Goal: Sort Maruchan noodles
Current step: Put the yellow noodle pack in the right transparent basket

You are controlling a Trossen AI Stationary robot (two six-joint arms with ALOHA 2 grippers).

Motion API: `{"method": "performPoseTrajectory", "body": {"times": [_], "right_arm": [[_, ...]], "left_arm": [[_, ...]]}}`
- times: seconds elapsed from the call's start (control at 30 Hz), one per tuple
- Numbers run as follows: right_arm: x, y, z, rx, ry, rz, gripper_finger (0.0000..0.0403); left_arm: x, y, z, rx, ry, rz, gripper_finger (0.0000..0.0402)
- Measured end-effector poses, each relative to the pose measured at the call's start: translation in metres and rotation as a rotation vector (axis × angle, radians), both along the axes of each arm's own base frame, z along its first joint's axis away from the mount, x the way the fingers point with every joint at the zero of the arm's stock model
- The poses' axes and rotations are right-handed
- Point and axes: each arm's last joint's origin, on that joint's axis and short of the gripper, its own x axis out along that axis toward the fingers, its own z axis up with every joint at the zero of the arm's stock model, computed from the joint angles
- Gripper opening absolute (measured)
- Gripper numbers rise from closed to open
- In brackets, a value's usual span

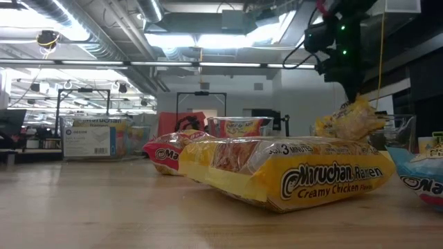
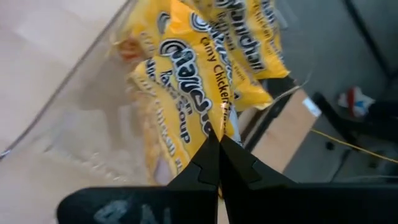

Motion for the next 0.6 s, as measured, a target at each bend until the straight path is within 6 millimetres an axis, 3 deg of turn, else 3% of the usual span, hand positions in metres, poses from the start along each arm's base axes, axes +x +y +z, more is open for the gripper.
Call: {"method": "performPoseTrajectory", "body": {"times": [0.23,0.6], "right_arm": [[0.0064,-0.0098,-0.0016,-0.104,0.008,-0.017,0.0000],[0.0057,-0.0102,-0.0013,-0.122,0.034,-0.020,0.0010]], "left_arm": [[0.0000,0.0000,0.0000,0.000,0.000,0.000,0.0057],[-0.0006,-0.0017,-0.0002,-0.030,0.001,0.032,0.0057]]}}
